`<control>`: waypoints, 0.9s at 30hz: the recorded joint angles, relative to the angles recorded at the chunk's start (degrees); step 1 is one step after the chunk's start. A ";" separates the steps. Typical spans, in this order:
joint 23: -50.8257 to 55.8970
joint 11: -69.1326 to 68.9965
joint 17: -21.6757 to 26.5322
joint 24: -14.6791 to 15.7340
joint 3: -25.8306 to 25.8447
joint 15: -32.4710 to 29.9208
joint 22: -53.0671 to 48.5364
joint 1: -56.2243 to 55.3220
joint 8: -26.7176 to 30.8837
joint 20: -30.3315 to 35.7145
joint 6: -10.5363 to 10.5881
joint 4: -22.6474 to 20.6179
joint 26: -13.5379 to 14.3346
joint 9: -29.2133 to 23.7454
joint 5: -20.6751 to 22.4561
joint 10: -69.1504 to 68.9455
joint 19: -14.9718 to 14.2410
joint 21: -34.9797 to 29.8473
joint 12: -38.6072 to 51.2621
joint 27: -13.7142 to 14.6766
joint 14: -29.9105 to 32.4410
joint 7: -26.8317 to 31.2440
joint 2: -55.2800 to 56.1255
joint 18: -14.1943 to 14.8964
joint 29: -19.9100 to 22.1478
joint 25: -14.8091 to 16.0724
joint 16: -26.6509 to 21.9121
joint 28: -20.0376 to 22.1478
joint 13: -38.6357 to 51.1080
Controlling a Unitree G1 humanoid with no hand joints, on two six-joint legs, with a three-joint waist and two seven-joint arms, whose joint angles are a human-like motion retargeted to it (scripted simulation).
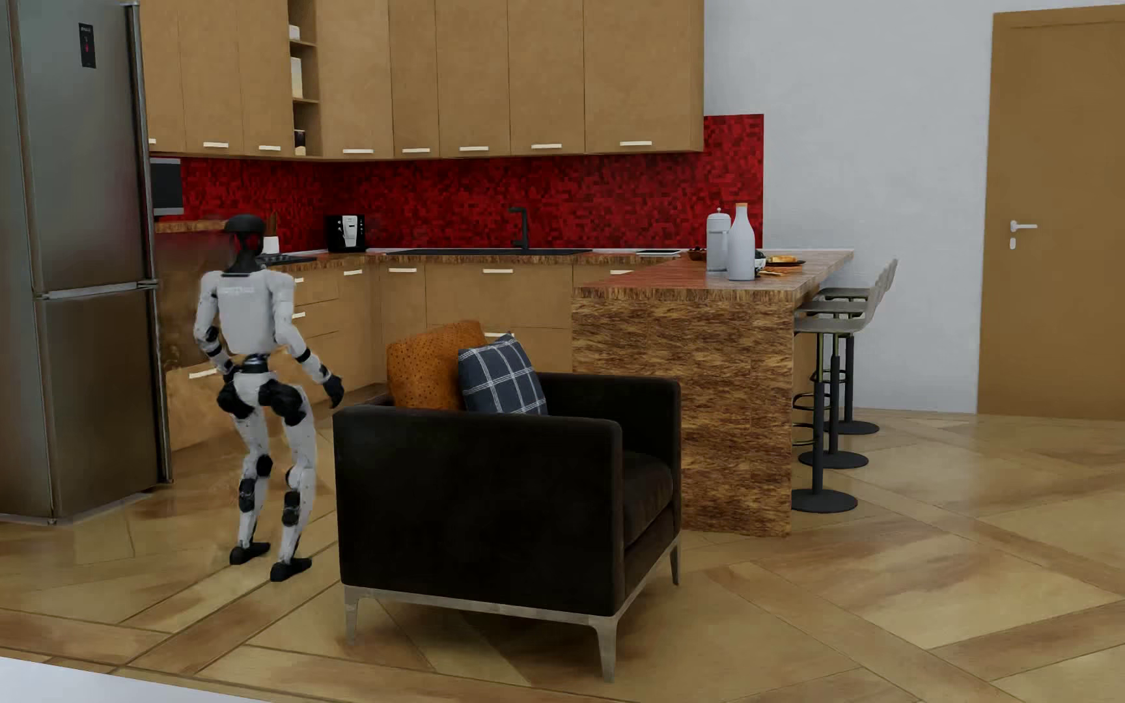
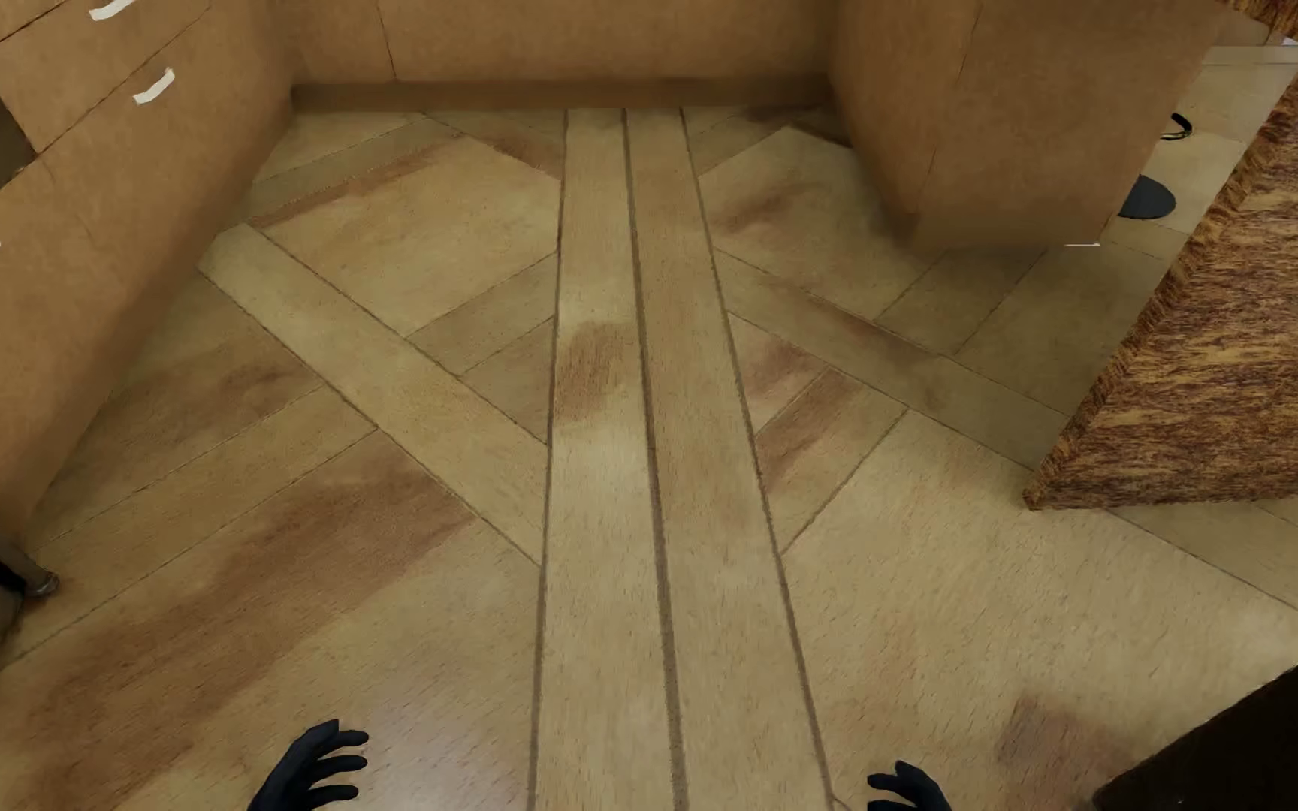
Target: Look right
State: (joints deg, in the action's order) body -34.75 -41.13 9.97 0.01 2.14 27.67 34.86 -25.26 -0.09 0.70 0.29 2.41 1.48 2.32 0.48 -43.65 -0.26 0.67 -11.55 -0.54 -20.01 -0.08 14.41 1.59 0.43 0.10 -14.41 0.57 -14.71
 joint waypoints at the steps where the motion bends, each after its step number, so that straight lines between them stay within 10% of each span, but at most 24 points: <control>1: -2.35 -3.25 -1.77 -0.03 3.10 0.63 0.96 -1.43 0.71 2.36 -0.96 0.35 -1.71 0.77 -0.81 -1.67 -0.24 -1.03 -0.78 -0.15 -0.71 -1.68 2.56 2.23 -0.46 -0.07 2.44 1.17 -0.60; 6: -2.78 -8.00 -0.53 -2.00 8.70 5.80 -1.18 -2.81 1.63 4.74 -0.42 1.81 -2.23 -0.67 -1.85 -1.44 0.90 -3.75 1.50 -7.71 2.73 -4.89 7.56 -1.39 -2.83 2.21 2.71 1.78 -2.78; 8: -5.11 -5.37 -0.72 -3.61 8.31 -1.44 -1.50 -3.01 1.06 4.45 -0.81 1.98 -1.50 -1.66 -3.47 -1.14 -2.98 -2.04 1.30 -9.16 1.77 -5.74 8.10 -1.64 -3.89 3.88 3.67 1.01 -0.35; 17: -3.20 -2.68 -0.50 -3.40 10.30 -6.52 -3.39 -2.27 3.16 5.80 -0.77 3.49 -4.46 -4.45 -1.72 -2.49 -3.67 -3.11 1.11 -4.65 0.43 -4.48 9.55 -0.80 -1.45 -1.14 4.73 0.55 0.43; 27: -2.61 1.11 -3.00 -0.42 13.83 -8.52 -2.11 2.45 3.83 3.32 -2.19 5.00 -3.11 -3.96 -1.55 -0.32 -4.06 -3.07 -0.13 -7.01 -1.65 -4.40 7.49 0.83 -2.26 3.13 3.19 -3.12 0.27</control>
State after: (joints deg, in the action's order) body -37.36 -40.02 6.97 -0.41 15.96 19.15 32.75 -22.81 3.75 4.03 -1.89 7.41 -1.63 -1.64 -1.07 -43.96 -4.33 -2.40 -11.68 -7.54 -21.66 -4.48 21.90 2.41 -1.83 3.23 -11.22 -2.55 -14.44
